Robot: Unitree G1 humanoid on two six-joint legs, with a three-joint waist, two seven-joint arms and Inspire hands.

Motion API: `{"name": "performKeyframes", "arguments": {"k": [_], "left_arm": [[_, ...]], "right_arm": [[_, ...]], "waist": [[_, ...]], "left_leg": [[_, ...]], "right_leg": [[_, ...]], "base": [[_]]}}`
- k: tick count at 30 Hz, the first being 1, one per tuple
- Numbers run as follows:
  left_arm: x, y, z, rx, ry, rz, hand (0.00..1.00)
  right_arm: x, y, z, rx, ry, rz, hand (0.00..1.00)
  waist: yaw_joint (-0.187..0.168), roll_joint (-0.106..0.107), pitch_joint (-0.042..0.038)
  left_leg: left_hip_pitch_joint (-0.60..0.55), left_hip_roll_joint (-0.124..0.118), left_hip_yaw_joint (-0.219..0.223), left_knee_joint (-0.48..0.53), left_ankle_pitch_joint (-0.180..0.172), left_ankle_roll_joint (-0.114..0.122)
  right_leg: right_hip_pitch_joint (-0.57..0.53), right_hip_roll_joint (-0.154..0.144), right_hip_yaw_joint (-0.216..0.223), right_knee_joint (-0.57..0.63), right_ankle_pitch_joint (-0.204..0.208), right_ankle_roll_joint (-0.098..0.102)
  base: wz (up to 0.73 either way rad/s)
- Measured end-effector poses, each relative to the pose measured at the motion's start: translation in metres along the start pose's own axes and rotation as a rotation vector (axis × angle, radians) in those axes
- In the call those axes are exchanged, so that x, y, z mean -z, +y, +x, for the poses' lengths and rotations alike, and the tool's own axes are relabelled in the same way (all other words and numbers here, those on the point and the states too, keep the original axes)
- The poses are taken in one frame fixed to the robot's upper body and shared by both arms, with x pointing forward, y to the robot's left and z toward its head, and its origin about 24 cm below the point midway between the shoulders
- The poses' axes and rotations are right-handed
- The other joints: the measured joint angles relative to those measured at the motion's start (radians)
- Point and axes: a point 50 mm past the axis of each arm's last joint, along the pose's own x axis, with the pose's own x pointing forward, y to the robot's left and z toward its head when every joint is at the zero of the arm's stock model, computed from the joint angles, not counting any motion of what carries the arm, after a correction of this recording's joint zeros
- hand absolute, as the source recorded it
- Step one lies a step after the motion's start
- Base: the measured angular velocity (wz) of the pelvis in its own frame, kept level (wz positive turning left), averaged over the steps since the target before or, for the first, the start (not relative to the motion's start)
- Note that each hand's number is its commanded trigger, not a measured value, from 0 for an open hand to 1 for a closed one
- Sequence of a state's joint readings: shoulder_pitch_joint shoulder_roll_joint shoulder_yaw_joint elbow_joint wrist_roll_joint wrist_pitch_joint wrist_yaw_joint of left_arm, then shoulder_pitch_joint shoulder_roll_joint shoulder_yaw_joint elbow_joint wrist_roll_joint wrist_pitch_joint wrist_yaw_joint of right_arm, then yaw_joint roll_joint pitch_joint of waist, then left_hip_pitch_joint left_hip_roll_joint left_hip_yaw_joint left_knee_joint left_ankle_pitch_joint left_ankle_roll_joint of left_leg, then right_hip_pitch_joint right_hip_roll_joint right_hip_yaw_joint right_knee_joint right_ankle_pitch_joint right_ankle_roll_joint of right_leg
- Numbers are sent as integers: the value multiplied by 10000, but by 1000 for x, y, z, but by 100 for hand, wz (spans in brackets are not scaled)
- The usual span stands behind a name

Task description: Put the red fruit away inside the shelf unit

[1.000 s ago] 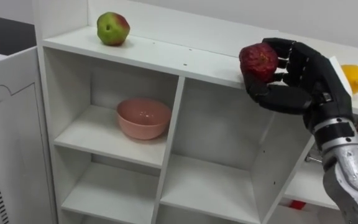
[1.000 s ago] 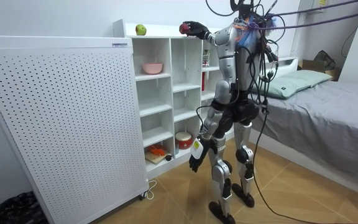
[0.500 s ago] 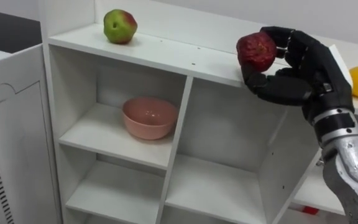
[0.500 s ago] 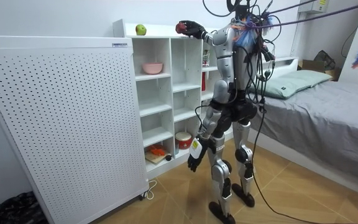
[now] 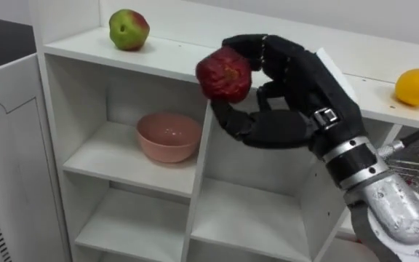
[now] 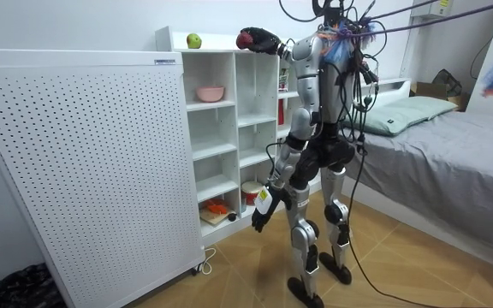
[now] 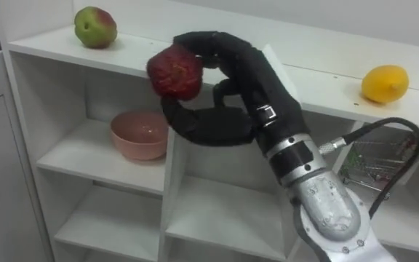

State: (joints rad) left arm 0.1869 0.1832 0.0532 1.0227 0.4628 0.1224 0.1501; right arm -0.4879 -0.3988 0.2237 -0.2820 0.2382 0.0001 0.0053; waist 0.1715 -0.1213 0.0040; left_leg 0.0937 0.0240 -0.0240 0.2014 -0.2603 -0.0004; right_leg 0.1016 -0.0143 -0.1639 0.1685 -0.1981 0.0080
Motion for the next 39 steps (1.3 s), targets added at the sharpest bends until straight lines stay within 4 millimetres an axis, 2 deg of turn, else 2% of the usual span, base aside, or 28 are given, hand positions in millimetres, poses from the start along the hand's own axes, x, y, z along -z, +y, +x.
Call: {"name": "performKeyframes", "arguments": {"k": [2,6,11,15,17,21,24,26,28,31,32,34,37,39], "left_arm": [[2,-3,0,86,84,87,0],[0,-4,0,-27,-33,477,0],[-6,-7,2,139,-70,790,0],[-14,-6,4,273,-296,1015,0],[-16,-5,5,311,-247,896,0],[-17,-4,7,386,-65,369,0],[-16,-3,7,386,24,-39,0],[-17,-5,8,455,53,-276,0],[-18,-3,8,414,10,-405,0],[-22,-2,8,322,-82,-466,0],[-22,-3,8,333,-107,-433,0],[-22,-3,8,351,-146,-353,0],[-24,-4,8,361,-261,-461,0],[-25,-5,8,371,-275,-547,0]], "right_arm": [[4,16,-2,-751,137,313,100],[20,40,-15,-1738,939,528,100],[41,63,-25,-2454,1912,1131,100],[65,81,-38,-2734,3031,1711,100],[84,89,-50,-2879,3946,1761,100],[116,87,-67,-2719,5497,1734,100],[137,86,-85,-2788,6621,1005,100],[152,81,-97,-2718,7380,25,100],[164,74,-108,-2423,8060,-533,100],[168,60,-111,-1924,8267,-1249,100],[169,57,-112,-1754,8256,-1304,100],[175,53,-120,-1322,8588,-1470,100],[180,47,-125,-973,8867,-1729,100],[183,42,-126,-777,9014,-1903,100]], "waist": [[-14,120,-43],[28,214,-63],[82,244,-43],[97,333,3],[99,396,52],[-25,491,129],[25,497,155],[-42,604,258],[-29,616,306],[-33,483,395],[-19,483,421],[-17,443,437],[31,426,440],[2,415,434]], "left_leg": [[-34,4,115,14,0,0],[-124,11,195,2,3,0],[-340,12,265,33,96,-8],[-761,21,293,223,133,-19],[-1023,24,284,375,139,-19],[-1691,8,232,804,139,-18],[-2346,9,320,1168,137,-16],[-3093,-12,384,1844,132,-12],[-3637,-59,445,2242,108,23],[-4840,-190,508,3182,-74,153],[-5087,-183,481,3393,-109,144],[-5835,-164,346,4165,-286,118],[-6808,-131,206,5240,-578,81],[-7388,-140,98,5655,-583,73]], "right_leg": [[-41,-7,-16,-1,0,0],[-153,-7,4,13,0,0],[-387,-9,132,25,61,-55],[-838,-23,82,228,88,-86],[-1108,-33,65,377,106,-108],[-1714,-149,-300,821,103,-109],[-2463,-214,-286,1319,101,-112],[-3147,-354,-412,1976,64,-147],[-3731,-503,-446,2565,-89,-192],[-4968,-733,-328,3670,-566,-275],[-5210,-744,-329,3885,-577,-282],[-5816,-825,-410,4556,-790,-397],[-6672,-905,-506,5507,-1162,-457],[-7160,-956,-597,5891,-1193,-504]], "base": [[-13],[-5],[-4],[0],[0],[8],[-2],[6],[17],[12],[10],[15],[18],[16]]}}
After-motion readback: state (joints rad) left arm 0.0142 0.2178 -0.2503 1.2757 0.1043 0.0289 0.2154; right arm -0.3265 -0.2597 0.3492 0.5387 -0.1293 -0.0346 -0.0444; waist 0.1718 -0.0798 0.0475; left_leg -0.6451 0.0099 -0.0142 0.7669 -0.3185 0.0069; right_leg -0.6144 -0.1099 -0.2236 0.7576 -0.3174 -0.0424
